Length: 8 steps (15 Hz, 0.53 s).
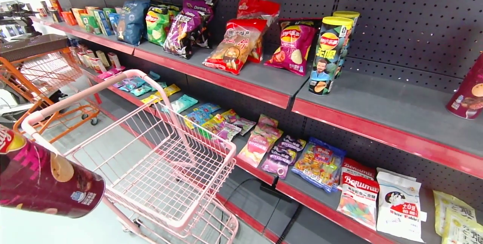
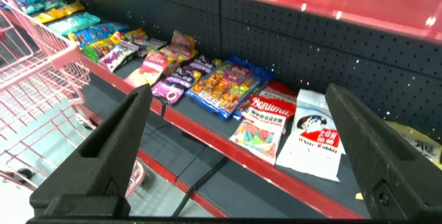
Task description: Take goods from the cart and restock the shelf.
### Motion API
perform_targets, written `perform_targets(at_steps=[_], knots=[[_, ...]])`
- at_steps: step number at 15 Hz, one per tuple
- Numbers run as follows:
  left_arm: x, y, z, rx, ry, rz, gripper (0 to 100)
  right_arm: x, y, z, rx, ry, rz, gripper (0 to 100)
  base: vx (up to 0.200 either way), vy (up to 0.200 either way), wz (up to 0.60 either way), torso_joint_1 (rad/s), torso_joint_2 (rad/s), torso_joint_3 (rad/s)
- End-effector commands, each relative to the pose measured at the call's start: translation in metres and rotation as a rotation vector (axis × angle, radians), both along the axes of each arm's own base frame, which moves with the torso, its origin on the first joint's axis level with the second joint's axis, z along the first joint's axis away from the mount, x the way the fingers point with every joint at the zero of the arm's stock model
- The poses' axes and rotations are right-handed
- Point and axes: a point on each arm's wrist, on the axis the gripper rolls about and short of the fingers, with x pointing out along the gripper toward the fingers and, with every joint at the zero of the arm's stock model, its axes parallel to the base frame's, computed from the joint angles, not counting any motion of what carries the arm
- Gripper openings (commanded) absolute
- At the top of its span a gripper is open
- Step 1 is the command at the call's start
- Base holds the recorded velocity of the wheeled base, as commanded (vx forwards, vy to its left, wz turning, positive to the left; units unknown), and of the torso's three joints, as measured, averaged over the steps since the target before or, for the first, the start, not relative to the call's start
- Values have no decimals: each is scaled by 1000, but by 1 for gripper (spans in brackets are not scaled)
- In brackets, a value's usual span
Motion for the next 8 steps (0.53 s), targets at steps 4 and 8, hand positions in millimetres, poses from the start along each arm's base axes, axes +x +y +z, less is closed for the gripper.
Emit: perform_targets(at_steps=[4,8], knots=[[-19,0,-7,2,-2,15,0,0,0,0,-2,1,-1,100,0,0,-150,213,-538,-322],[-22,1,-8,9,-7,30,0,0,0,0,-2,1,-1,100,0,0,-600,29,-54,-34]])
